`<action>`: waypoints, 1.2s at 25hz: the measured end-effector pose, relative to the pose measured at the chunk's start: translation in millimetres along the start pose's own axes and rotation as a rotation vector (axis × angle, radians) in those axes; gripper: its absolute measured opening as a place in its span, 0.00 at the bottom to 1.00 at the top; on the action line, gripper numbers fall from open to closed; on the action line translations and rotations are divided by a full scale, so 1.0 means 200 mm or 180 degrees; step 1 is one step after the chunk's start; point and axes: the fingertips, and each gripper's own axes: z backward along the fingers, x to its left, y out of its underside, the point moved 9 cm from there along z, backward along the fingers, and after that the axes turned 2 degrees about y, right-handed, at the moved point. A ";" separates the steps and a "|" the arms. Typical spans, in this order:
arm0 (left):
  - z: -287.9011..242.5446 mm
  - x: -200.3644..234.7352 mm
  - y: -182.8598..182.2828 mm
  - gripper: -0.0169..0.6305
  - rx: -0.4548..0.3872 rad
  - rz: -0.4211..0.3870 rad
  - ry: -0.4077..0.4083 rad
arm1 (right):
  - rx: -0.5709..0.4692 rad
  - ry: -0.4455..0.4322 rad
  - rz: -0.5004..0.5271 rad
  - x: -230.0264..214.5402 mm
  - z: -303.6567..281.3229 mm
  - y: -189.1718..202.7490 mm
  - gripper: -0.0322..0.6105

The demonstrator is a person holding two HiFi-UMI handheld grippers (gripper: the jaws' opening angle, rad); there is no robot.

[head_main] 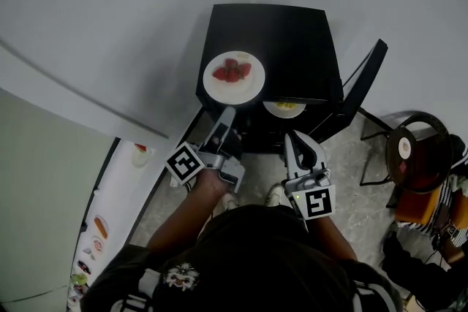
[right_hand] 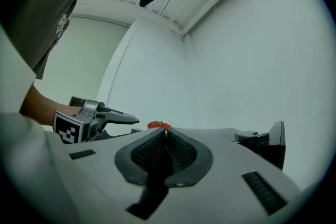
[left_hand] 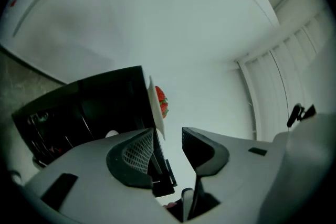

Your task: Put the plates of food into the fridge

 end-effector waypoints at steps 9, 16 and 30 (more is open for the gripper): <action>-0.06 0.07 -0.03 0.28 -0.0257 0.0546 -0.0086 | -0.0015 -0.0043 -0.0031 -0.04 0.00 0.00 0.10; -0.09 0.09 -0.04 0.21 -0.0372 0.0643 -0.0196 | -0.0026 -0.0049 -0.0032 -0.07 0.02 0.01 0.10; -0.08 0.03 -0.03 0.09 -0.0204 0.0691 -0.0159 | -0.0017 -0.0097 0.0010 -0.01 0.06 -0.01 0.10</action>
